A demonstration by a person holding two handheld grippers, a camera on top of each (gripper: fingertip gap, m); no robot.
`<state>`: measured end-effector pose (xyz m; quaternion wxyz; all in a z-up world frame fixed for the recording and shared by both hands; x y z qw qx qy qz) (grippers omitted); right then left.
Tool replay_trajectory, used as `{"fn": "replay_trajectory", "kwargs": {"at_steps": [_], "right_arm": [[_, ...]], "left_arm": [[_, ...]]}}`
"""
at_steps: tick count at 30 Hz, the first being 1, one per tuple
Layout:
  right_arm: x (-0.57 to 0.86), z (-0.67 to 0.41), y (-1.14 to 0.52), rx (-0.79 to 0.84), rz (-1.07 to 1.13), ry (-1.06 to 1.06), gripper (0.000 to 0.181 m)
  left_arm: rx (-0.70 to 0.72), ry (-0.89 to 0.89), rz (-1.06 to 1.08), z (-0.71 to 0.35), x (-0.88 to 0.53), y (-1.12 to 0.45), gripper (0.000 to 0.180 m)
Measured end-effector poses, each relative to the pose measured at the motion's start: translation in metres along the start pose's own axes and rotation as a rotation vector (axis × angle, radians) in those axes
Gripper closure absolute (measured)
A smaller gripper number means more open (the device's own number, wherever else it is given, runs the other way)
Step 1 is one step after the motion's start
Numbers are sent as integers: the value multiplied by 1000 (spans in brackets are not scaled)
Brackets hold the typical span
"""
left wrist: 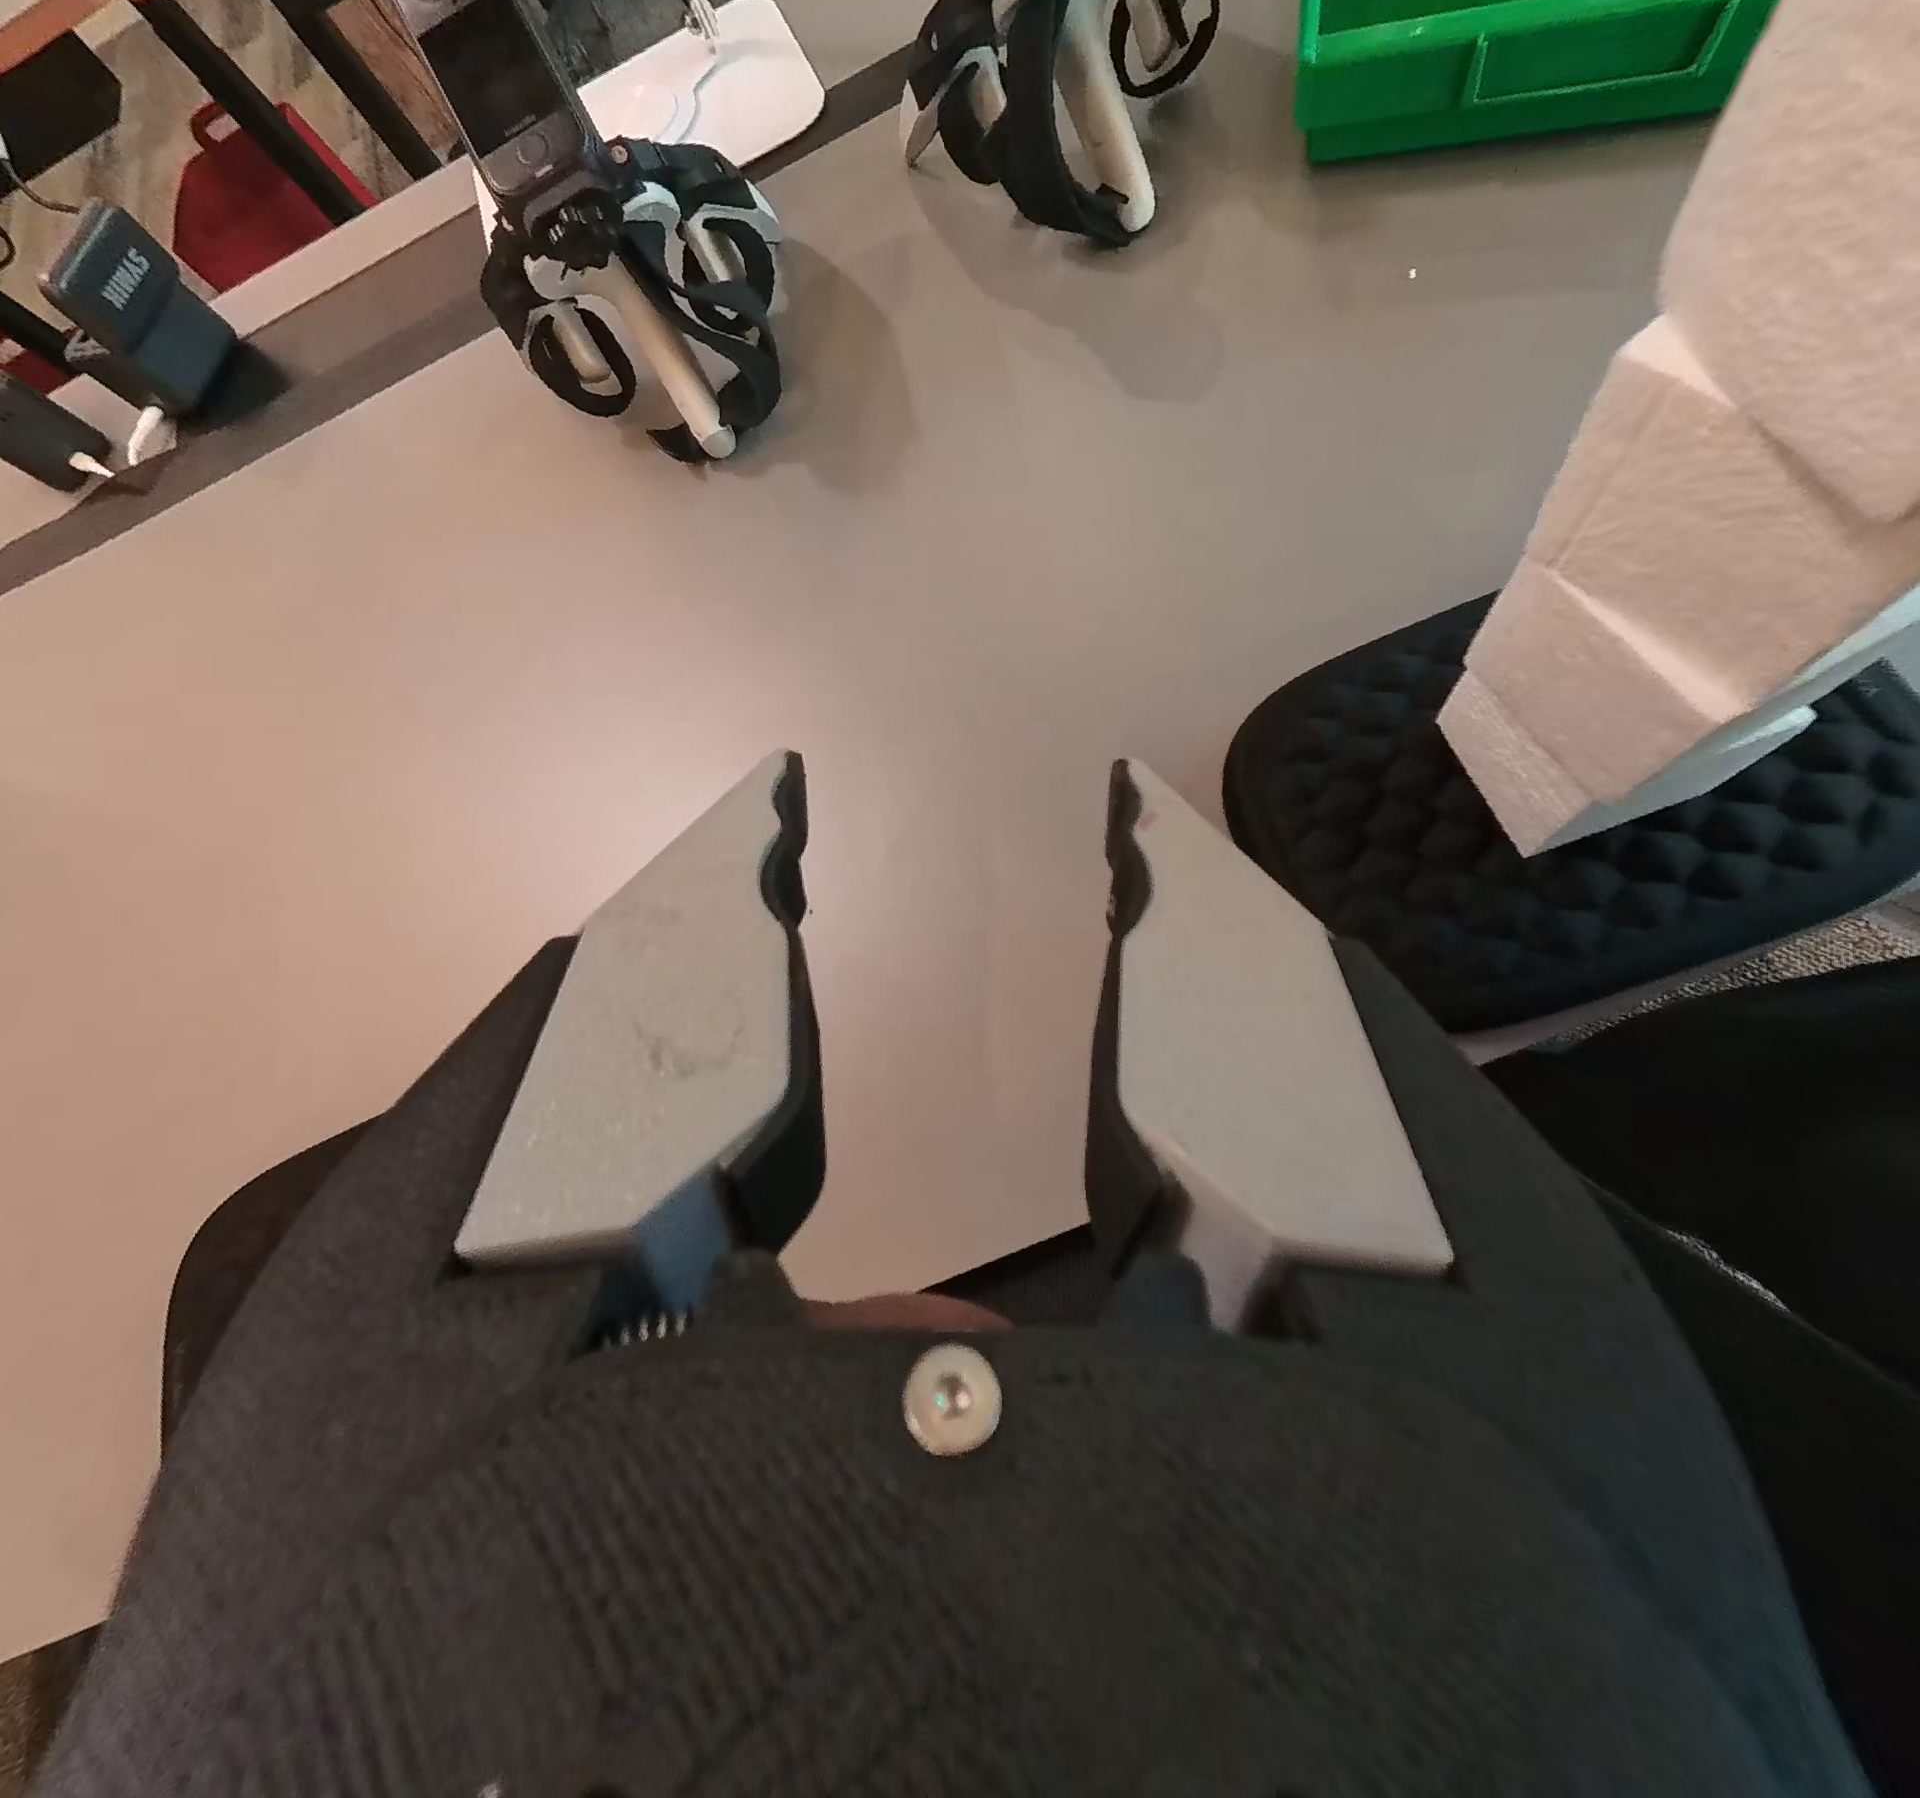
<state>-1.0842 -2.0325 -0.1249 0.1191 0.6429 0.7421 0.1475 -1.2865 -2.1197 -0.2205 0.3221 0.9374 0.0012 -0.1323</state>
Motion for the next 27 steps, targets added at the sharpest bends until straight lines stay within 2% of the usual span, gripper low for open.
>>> {"fn": "replay_trajectory", "kwargs": {"at_steps": [17,27], "right_arm": [[6,3,6,-23,-20,-15,128],[5,2,6,-38,-10,-18,120]], "left_arm": [[-8,3,10,0,1,0,123],[7,-2,22,-1,2,2,123]]}}
Point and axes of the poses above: each gripper's, where its closed fingertips meet, y back along the fingers, z out of its underside, x = y × z across the jaws, the point moved 7 cm from there along y, back along the fingers, and after that the axes turned 1 degree about -x, right-handed, at the moved point
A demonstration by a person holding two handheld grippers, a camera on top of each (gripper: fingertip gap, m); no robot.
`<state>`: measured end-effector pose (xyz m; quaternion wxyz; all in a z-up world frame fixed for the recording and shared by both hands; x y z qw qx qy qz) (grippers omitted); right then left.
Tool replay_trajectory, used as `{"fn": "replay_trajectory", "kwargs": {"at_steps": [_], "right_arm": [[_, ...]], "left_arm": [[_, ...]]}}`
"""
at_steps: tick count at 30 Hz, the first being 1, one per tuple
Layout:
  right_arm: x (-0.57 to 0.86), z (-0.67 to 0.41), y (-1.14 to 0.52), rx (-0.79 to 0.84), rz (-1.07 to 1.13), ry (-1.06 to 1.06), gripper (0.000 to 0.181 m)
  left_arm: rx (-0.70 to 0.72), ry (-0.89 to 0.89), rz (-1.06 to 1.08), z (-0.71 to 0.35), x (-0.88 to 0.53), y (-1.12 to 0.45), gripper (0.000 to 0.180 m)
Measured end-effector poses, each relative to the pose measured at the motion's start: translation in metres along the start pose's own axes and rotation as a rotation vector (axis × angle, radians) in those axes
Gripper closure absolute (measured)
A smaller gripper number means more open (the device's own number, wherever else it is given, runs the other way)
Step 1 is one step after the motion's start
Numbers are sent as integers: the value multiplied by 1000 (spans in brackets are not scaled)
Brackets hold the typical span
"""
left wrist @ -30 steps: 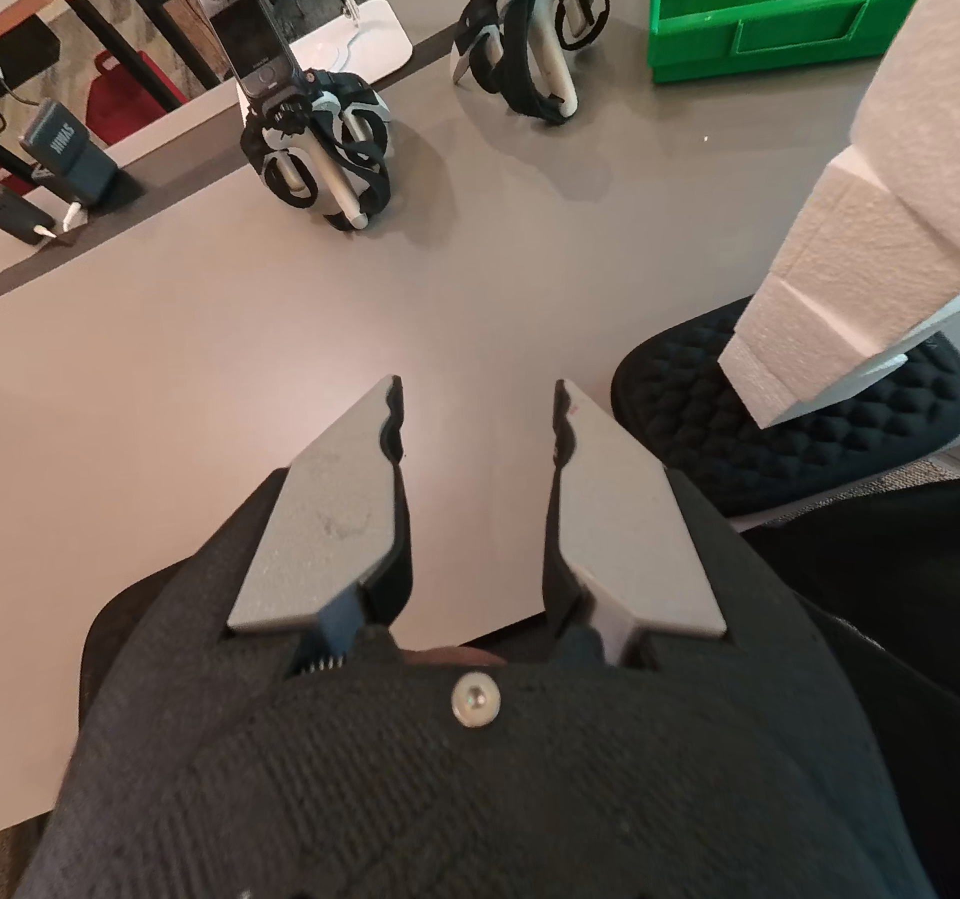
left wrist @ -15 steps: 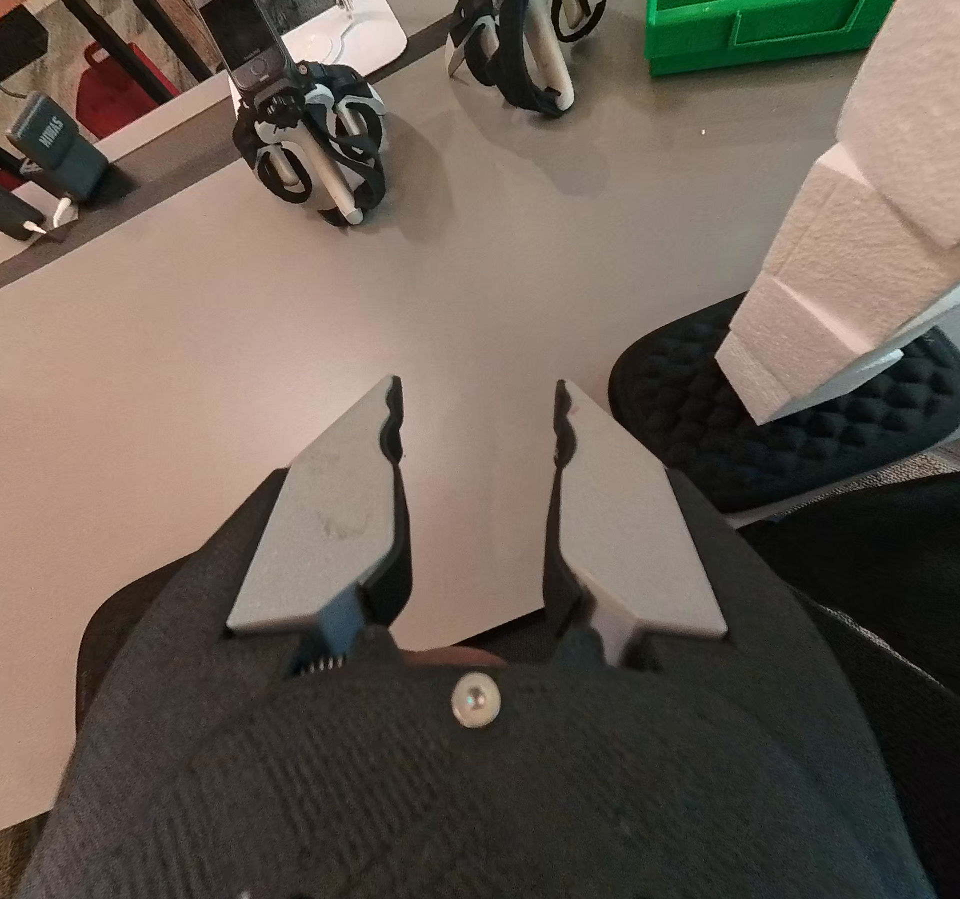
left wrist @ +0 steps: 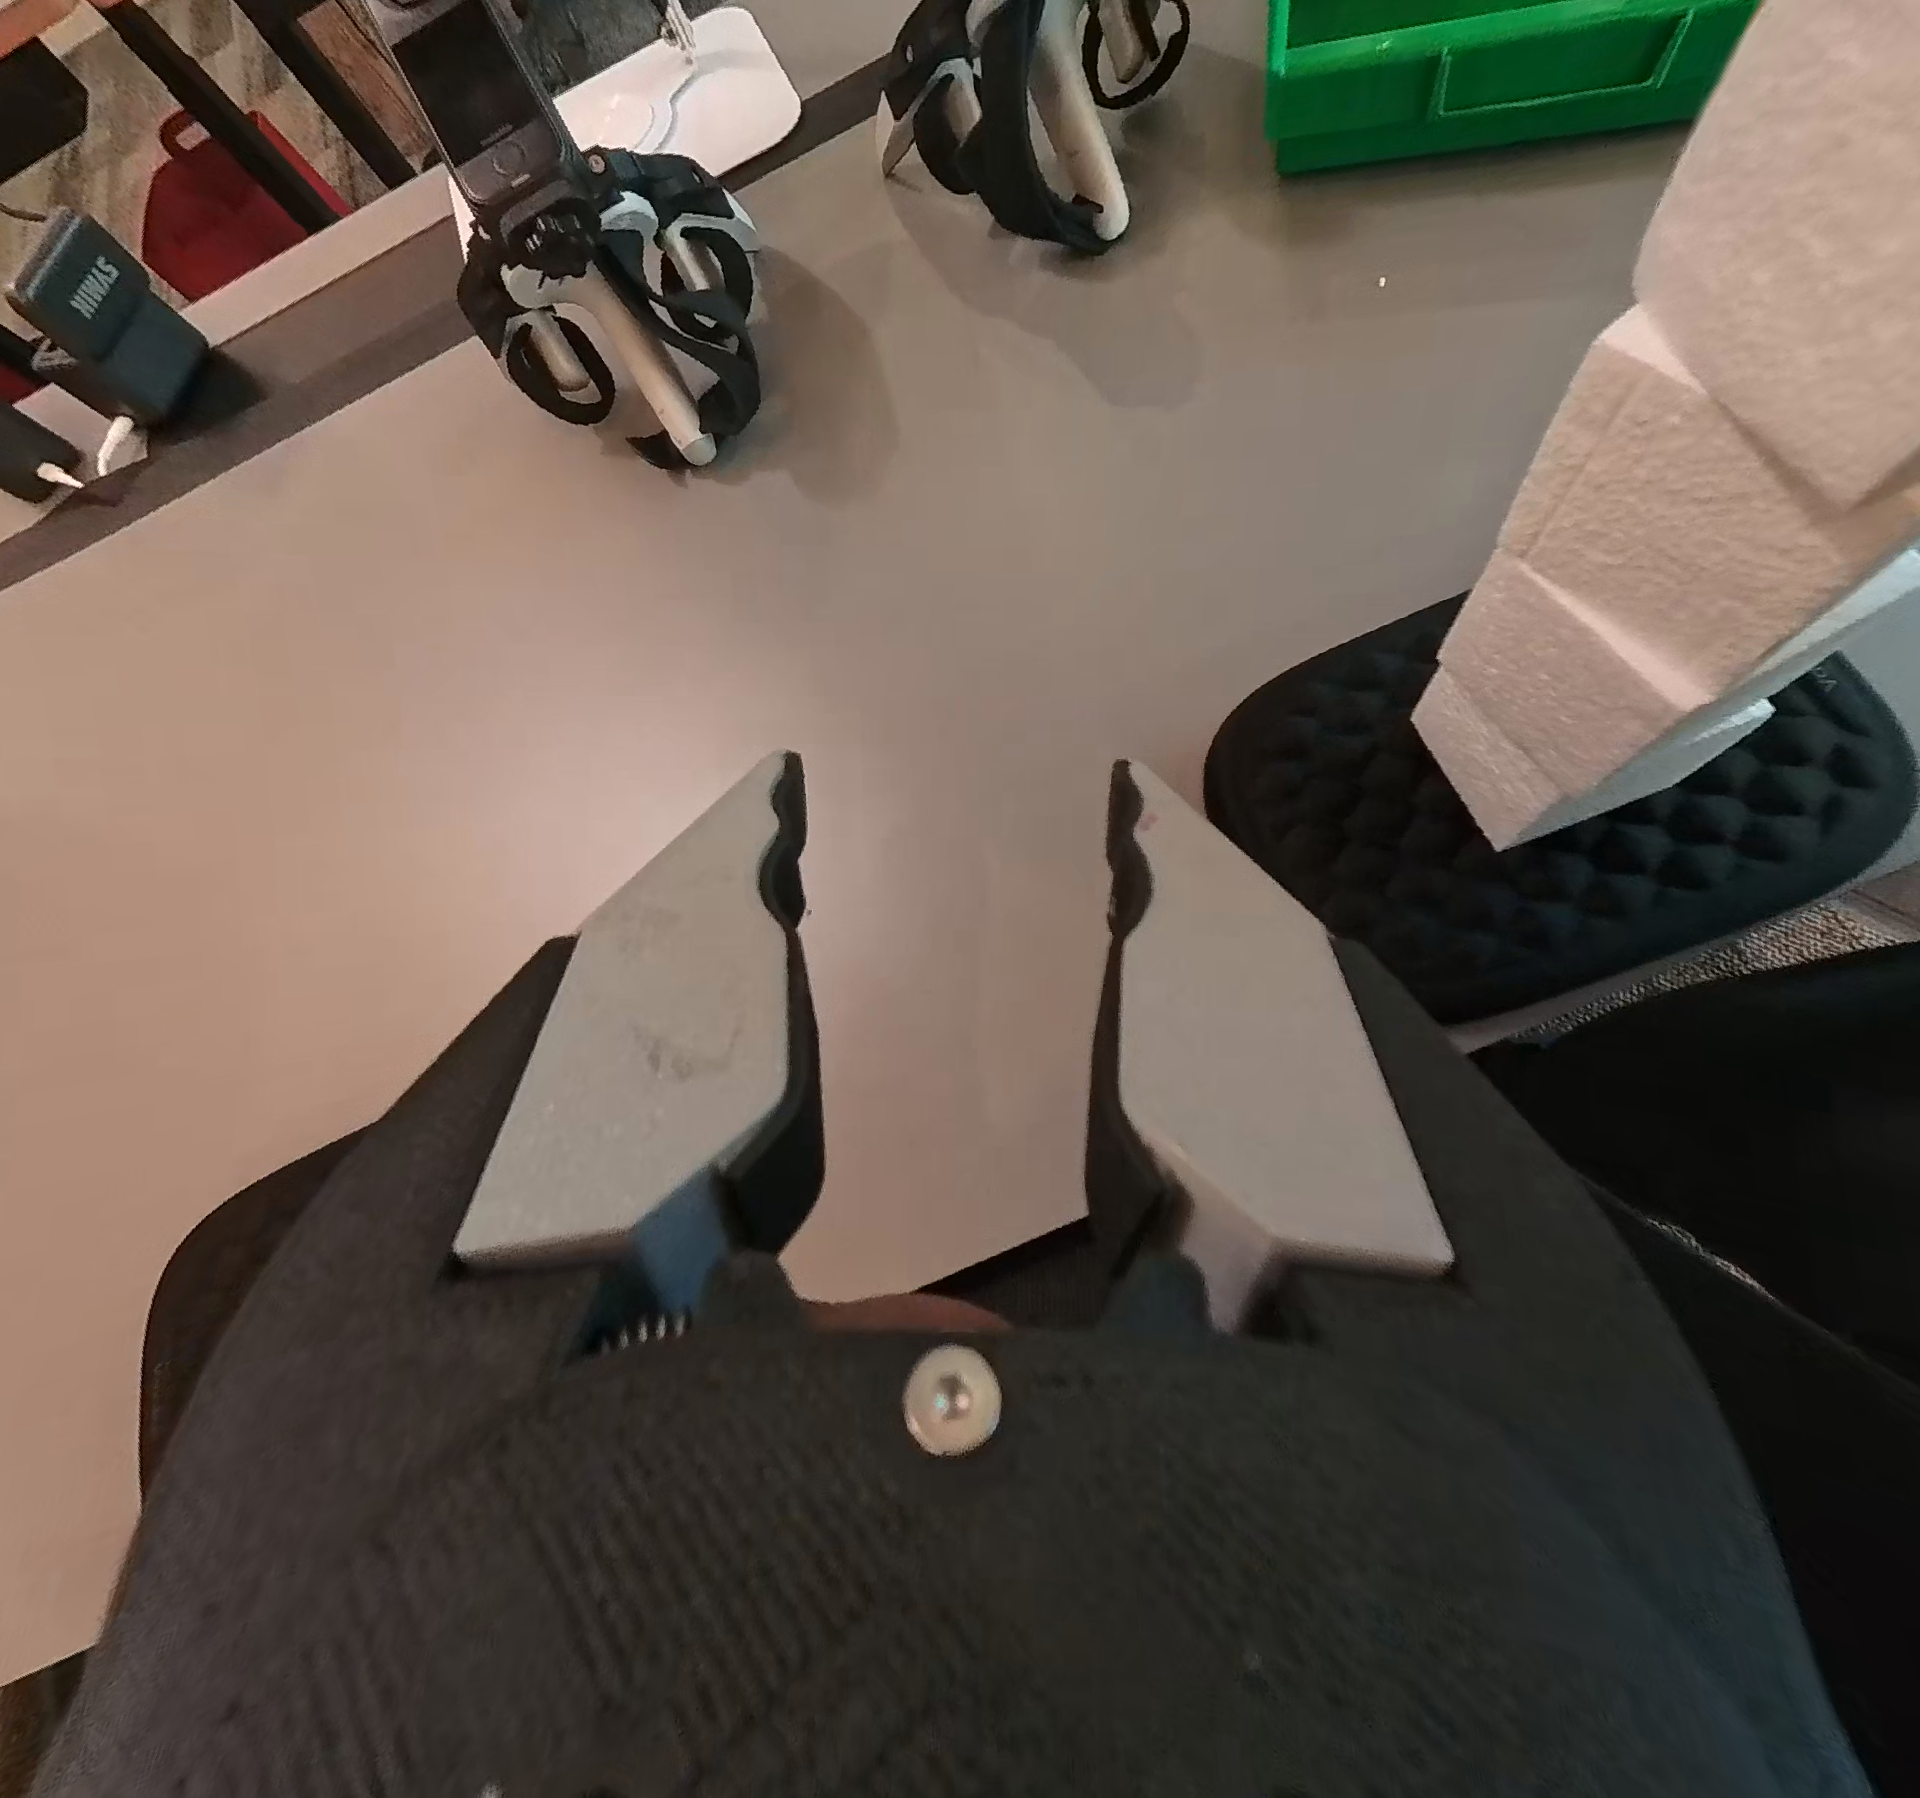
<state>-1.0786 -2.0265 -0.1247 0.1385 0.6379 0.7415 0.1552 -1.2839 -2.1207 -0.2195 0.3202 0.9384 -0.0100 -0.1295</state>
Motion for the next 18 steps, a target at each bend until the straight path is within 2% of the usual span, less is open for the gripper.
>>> {"fn": "replay_trajectory", "kwargs": {"at_steps": [5,10,13,16,18], "right_arm": [[1,-2,13,8,30,-5,116],[10,6,43,18,161,-23,110],[15,30,56,-38,219,-55,113],[0,65,51,-136,169,-120,115],[-26,85,38,-203,33,-148,127]], "left_arm": [[13,-19,0,-2,2,1,124],[35,-11,5,-3,1,3,124],[44,-9,8,-3,1,3,124],[54,-8,11,-4,1,4,124],[59,-5,13,-4,1,5,124]]}}
Point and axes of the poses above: each gripper's, where its closed fingertips meet, y back along the fingers, z out of its underside, x = y × z across the jaws, the point moved 7 cm from there along y, back along the fingers, and after that the axes turned 1 degree about -x, right-handed, at the moved point
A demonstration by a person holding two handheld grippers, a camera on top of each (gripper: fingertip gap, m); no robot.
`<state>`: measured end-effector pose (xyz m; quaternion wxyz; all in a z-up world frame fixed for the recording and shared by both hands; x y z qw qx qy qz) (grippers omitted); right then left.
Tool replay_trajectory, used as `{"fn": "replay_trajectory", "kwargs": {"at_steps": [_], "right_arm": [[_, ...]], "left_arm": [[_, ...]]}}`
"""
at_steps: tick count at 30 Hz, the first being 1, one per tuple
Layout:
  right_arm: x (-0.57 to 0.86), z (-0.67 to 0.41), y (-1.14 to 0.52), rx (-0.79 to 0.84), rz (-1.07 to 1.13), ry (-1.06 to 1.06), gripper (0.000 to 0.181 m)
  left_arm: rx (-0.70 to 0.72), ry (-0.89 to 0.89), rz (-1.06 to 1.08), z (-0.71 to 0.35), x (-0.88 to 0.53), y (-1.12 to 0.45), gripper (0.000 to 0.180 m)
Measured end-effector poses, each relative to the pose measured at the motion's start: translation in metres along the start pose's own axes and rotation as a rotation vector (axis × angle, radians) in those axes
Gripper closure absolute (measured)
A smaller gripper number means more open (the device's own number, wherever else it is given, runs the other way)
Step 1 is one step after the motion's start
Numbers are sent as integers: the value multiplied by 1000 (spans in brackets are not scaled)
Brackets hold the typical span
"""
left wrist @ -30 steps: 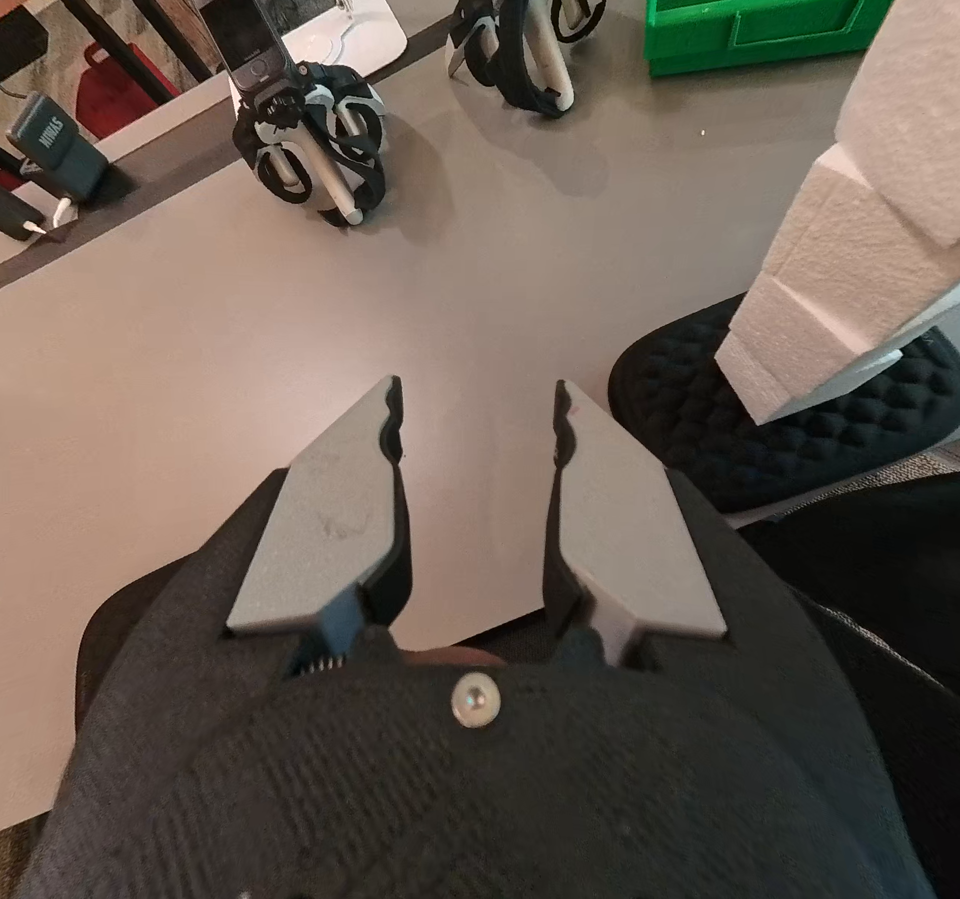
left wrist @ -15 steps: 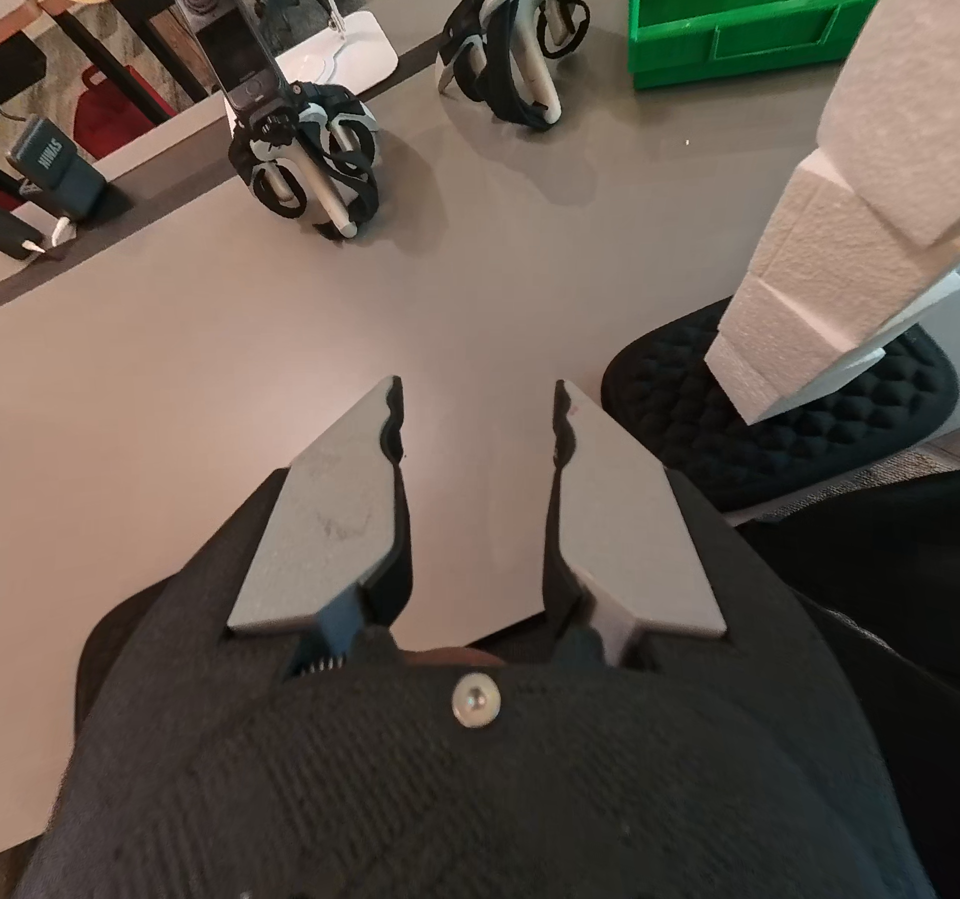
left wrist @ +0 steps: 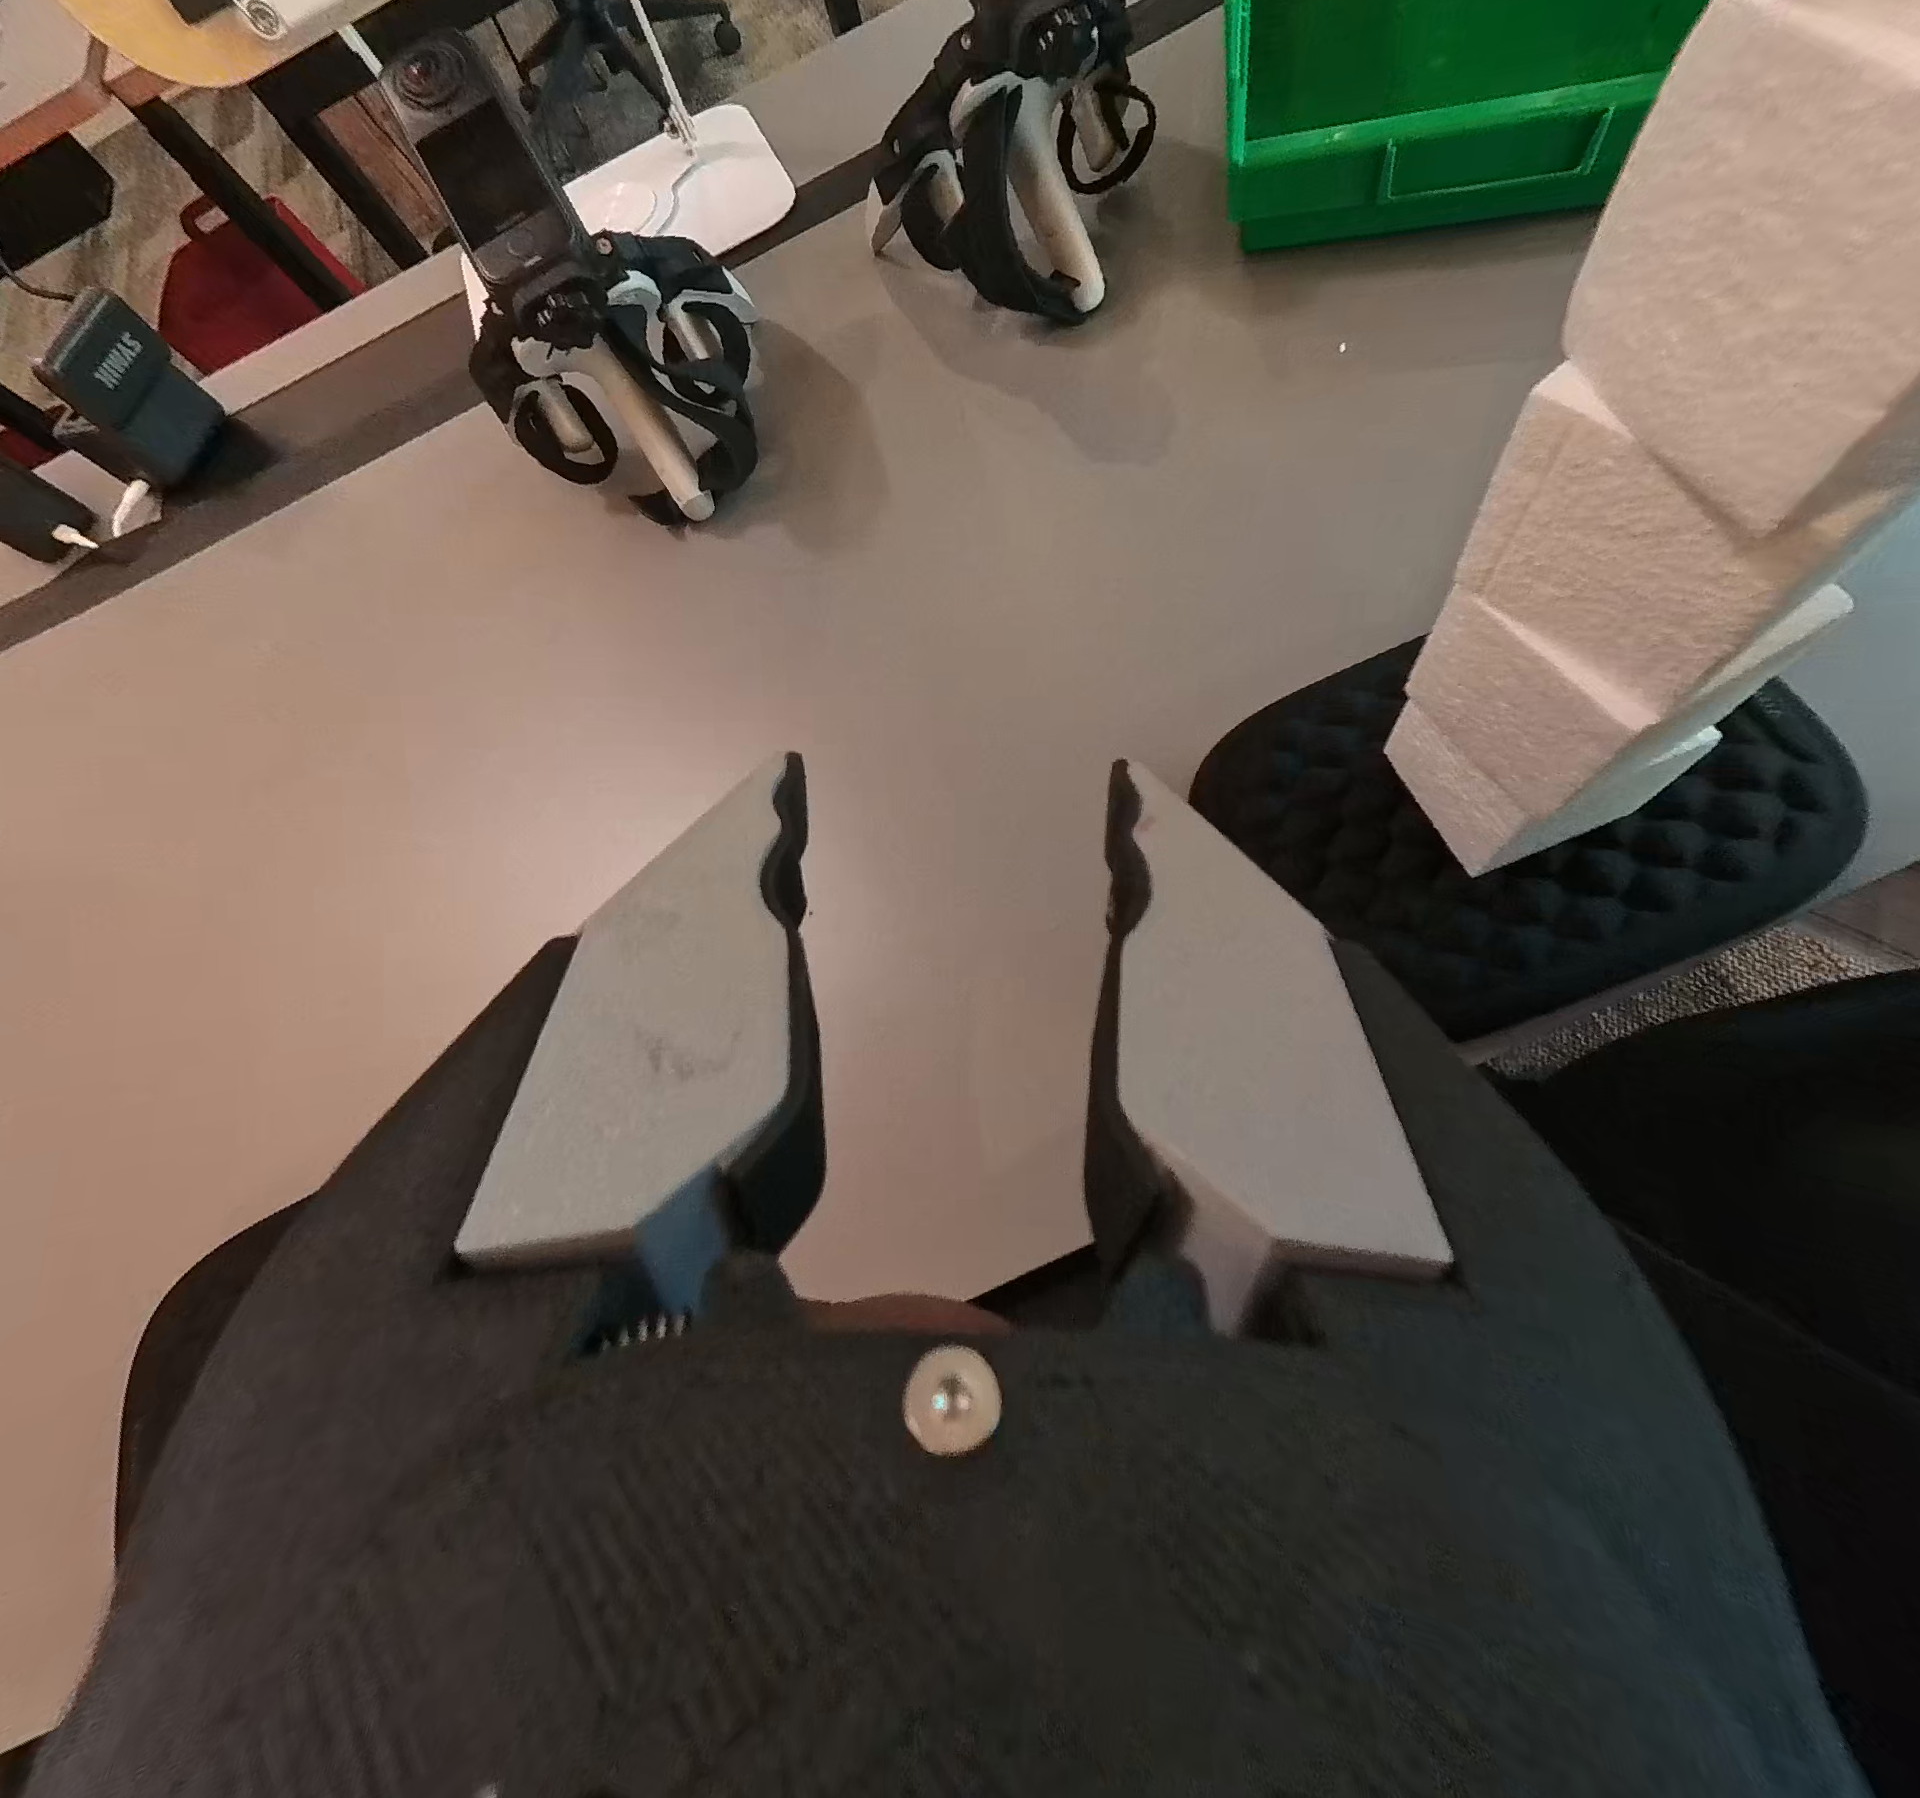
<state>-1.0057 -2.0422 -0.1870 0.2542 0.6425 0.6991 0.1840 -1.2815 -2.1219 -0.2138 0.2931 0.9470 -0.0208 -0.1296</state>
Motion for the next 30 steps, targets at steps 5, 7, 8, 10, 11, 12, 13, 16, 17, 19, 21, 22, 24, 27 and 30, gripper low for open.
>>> {"fn": "replay_trajectory", "kwargs": {"at_steps": [5,7,8,10,11,12,13,16,17,19,21,22,24,27,30], "right_arm": [[-65,31,-56,-231,-385,73,178],[-74,27,-72,-218,-422,92,181],[-77,24,-79,-220,-449,97,181],[-79,18,-87,-206,-474,125,181],[-80,16,-91,-188,-484,145,181],[-82,15,-94,-176,-503,161,181],[-84,15,-98,-174,-528,175,181],[-81,17,-114,-211,-506,262,181],[-62,12,-124,-212,-330,308,181],[-2,-6,-133,-182,99,299,181],[43,-23,-129,-170,193,111,181],[62,-30,-125,-160,211,43,181],[90,-39,-112,-142,220,5,181],[114,-36,-90,-153,236,15,181],[125,-20,-72,-165,240,-11,181]], "left_arm": [[4,2,8,0,0,-1,124],[0,4,11,0,0,-1,124],[-2,7,12,1,0,-1,124],[-1,13,9,1,0,1,124],[2,15,6,1,0,1,124],[5,17,2,2,-1,2,124],[6,19,-2,2,-1,2,124],[2,28,-9,2,-3,1,124],[0,31,-11,2,-3,1,124],[-5,38,-11,2,-4,0,124],[-15,45,-10,3,-5,-2,124],[-19,48,-11,3,-5,-2,124],[-24,53,-13,4,-6,-3,124],[-30,60,-17,4,-7,-4,124],[-36,66,-20,4,-8,-5,124]]}}
Point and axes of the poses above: each gripper's, where its closed fingertips meet, y back along the fingers, z out of its underside, x = y × z across the jaws, the point moved 7 cm from there along y, back along the fingers, and after that the axes turned 1 degree about -x, right-handed, at the moved point
